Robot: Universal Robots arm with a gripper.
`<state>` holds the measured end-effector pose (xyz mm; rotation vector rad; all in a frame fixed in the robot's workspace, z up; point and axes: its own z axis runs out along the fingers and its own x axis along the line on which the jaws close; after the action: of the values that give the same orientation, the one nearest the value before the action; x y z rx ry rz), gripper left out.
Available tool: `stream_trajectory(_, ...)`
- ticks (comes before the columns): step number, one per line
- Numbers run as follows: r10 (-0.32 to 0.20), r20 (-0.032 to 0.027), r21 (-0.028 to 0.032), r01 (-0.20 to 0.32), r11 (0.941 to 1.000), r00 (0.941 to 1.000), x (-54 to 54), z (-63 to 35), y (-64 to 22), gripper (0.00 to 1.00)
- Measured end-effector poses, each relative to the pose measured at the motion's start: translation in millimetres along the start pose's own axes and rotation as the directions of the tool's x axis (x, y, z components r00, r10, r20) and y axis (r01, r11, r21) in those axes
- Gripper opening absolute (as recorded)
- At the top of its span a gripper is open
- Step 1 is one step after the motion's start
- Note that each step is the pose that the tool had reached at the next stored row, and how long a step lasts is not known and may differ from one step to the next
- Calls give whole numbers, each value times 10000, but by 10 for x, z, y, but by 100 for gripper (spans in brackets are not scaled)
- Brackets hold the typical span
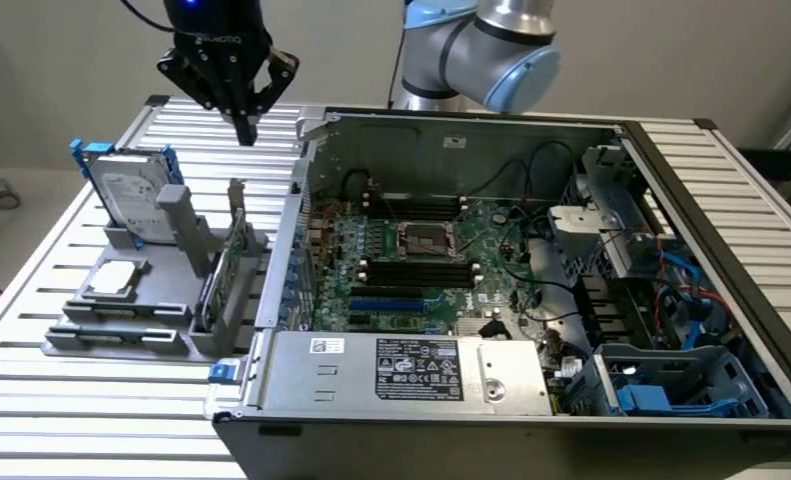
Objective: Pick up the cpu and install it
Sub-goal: 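Reach for the cpu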
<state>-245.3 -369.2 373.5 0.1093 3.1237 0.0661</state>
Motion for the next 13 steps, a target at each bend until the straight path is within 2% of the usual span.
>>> stream_trajectory(13, -1, 5, 67, 1, 10000, 10000, 599, 145, 36, 11)
